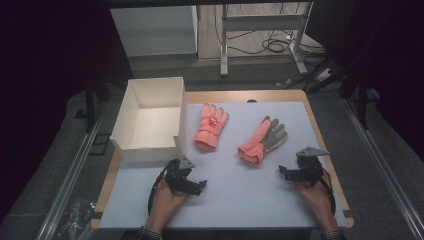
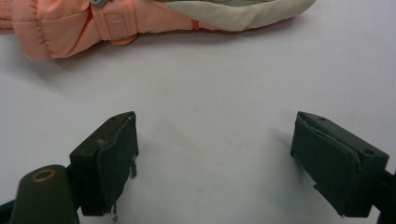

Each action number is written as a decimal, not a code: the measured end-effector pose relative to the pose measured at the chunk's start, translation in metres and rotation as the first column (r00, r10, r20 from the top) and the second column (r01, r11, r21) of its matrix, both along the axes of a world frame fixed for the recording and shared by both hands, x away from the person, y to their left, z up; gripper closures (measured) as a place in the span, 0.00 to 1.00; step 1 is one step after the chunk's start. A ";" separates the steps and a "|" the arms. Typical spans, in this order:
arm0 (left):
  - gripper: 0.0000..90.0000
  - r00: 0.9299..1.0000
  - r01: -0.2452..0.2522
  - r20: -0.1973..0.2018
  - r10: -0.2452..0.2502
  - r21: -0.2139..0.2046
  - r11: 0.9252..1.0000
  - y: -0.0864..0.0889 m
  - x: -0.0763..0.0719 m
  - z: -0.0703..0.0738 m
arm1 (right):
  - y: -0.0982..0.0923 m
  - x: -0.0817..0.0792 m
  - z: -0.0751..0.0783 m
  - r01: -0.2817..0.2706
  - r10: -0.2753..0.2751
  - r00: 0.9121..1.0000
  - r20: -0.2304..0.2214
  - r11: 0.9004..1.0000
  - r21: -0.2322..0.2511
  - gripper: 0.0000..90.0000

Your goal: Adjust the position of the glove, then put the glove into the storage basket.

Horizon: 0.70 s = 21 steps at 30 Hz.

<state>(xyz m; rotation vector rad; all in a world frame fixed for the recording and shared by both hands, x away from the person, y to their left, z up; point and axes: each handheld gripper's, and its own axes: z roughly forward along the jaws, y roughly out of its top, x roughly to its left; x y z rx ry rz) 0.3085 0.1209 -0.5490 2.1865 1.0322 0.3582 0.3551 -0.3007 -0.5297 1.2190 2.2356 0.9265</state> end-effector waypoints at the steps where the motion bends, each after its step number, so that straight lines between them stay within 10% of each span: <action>1: 0.02 1.000 0.002 0.003 -0.002 0.004 1.000 0.000 0.000 0.000 | 0.000 0.000 0.000 0.000 0.000 1.000 0.000 1.000 0.000 0.17; 21: 0.02 1.000 0.002 0.008 -0.002 -0.001 1.000 0.001 0.000 0.000 | 0.001 0.001 0.000 0.010 -0.010 1.000 -0.014 1.000 -0.013 0.09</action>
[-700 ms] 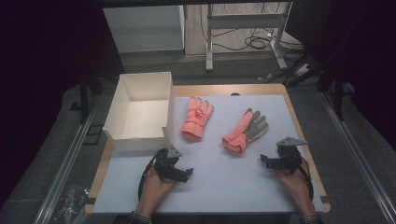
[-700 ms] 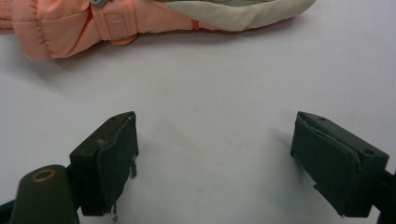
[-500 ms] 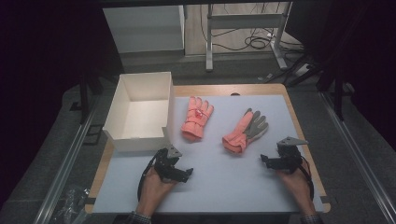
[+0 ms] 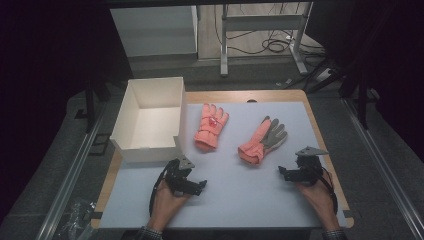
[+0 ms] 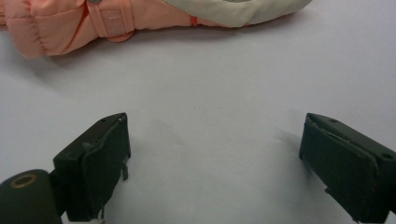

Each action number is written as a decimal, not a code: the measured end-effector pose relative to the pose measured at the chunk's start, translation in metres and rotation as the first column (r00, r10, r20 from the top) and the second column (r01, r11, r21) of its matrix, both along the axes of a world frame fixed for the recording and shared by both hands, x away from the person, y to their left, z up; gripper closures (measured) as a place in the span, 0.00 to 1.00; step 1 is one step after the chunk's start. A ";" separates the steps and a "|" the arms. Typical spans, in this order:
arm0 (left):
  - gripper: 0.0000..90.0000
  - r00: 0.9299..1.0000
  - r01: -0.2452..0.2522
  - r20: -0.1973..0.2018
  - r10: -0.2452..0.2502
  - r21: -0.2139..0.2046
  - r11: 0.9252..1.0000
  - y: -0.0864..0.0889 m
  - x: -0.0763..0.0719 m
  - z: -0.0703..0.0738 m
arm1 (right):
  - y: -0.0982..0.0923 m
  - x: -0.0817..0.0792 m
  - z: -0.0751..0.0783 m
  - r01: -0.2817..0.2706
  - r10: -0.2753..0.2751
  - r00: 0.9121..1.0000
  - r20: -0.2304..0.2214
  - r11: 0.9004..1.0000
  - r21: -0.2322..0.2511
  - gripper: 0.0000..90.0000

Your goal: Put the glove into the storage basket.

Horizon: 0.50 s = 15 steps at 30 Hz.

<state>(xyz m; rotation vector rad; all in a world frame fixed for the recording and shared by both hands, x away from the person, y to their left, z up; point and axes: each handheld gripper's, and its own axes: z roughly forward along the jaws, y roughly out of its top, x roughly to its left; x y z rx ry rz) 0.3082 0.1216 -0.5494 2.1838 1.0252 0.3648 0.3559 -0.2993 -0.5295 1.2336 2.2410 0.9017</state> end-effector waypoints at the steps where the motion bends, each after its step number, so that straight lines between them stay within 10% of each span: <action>1: 0.02 1.000 0.000 0.000 0.000 0.000 1.000 0.000 0.000 0.000 | 0.000 0.000 0.000 0.001 -0.001 1.000 -0.001 1.000 -0.002 0.09; 15: 0.02 1.000 0.000 0.001 0.000 -0.001 1.000 0.000 0.000 0.000 | 0.001 0.000 0.008 -0.011 0.011 1.000 -0.006 1.000 0.027 0.15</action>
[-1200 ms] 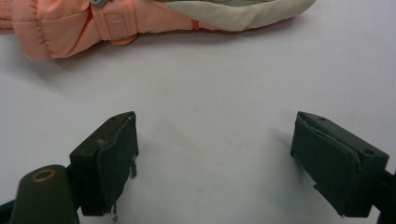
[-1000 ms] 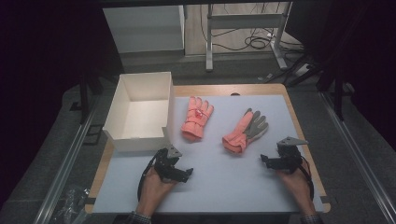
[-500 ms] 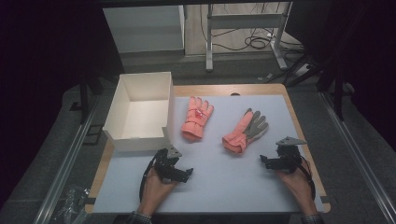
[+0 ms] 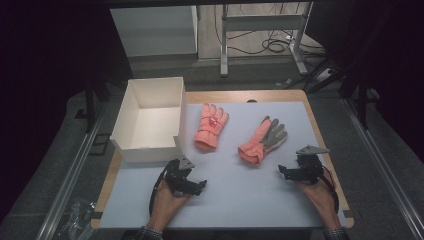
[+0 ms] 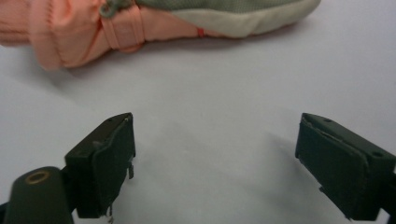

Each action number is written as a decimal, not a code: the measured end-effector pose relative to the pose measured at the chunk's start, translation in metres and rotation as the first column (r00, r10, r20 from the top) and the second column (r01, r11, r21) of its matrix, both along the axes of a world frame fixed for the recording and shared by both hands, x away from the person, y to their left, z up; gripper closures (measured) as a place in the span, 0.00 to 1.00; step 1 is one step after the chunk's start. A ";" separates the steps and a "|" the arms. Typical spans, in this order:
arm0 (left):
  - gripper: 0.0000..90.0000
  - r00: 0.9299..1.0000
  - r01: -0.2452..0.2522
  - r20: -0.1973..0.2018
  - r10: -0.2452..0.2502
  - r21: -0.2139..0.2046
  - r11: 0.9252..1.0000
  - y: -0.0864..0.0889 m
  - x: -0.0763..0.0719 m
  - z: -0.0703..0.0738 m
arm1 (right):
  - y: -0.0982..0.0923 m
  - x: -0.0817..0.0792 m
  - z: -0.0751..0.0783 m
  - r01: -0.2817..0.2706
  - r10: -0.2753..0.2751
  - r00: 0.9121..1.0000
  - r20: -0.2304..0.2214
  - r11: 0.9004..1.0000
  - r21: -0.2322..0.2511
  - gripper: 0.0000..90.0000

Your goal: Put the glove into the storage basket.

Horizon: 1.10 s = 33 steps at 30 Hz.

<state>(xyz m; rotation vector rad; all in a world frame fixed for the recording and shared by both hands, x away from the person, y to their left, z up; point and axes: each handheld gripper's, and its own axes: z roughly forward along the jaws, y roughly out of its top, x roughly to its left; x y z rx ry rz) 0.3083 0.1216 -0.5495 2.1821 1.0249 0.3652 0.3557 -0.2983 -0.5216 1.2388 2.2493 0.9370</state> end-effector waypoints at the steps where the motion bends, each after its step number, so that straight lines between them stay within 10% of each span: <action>1: 0.02 1.000 0.000 0.000 0.000 0.000 1.000 0.000 0.000 0.000 | 0.000 0.000 0.002 -0.005 0.005 1.000 0.001 1.000 0.008 0.16; 23: 0.02 1.000 -0.001 0.001 0.001 -0.001 1.000 0.000 0.000 0.000 | 0.031 0.050 0.042 -0.056 0.055 0.998 0.010 0.995 0.078 0.47; 33: 0.02 1.000 -0.002 0.002 0.002 -0.001 1.000 0.000 0.000 0.000 | 0.051 0.083 0.036 -0.025 0.026 0.999 -0.021 0.997 0.073 0.52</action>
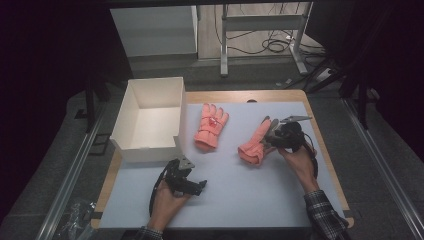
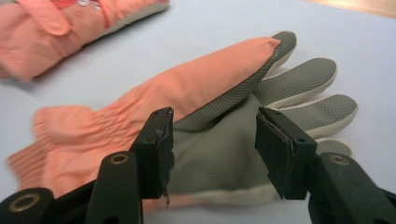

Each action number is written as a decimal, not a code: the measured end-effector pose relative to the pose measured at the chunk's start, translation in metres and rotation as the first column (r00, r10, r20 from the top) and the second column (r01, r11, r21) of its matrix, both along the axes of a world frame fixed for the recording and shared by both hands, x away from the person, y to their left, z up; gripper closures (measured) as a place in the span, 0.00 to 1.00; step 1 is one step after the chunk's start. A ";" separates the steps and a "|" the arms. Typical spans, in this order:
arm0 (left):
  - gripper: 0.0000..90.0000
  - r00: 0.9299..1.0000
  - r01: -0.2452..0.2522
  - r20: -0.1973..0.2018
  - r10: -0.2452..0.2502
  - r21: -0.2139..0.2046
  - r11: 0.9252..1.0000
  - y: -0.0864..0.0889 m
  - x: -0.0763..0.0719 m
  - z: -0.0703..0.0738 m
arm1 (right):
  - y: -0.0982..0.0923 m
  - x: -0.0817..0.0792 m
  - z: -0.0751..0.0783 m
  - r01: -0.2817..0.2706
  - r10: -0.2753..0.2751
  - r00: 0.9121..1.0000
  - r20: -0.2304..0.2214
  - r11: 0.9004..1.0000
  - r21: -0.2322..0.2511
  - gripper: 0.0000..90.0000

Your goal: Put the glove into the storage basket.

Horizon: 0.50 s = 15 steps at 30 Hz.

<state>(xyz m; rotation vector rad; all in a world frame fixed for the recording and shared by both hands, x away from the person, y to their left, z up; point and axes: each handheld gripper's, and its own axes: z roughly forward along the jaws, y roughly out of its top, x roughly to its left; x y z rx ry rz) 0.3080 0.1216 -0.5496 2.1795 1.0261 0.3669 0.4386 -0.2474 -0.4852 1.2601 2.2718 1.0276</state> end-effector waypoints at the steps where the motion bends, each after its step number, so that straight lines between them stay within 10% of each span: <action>1: 0.02 1.000 -0.002 -0.002 0.002 -0.002 1.000 0.000 0.000 0.000 | 0.003 0.005 -0.005 0.031 -0.032 0.999 -0.013 0.999 -0.036 0.49; 5: 0.02 1.000 -0.001 -0.001 0.001 -0.002 1.000 0.000 0.000 0.000 | 0.004 0.012 -0.016 0.040 -0.042 0.998 -0.040 0.998 -0.051 0.52; 11: 0.02 1.000 -0.001 -0.001 0.001 -0.001 1.000 0.000 0.000 0.000 | 0.011 0.008 -0.018 0.050 -0.054 0.998 -0.034 0.994 -0.101 0.87; 15: 0.02 1.000 -0.001 -0.001 0.001 -0.002 1.000 0.000 0.000 0.000 | 0.010 0.006 -0.017 0.036 -0.039 0.999 -0.023 0.995 -0.097 0.94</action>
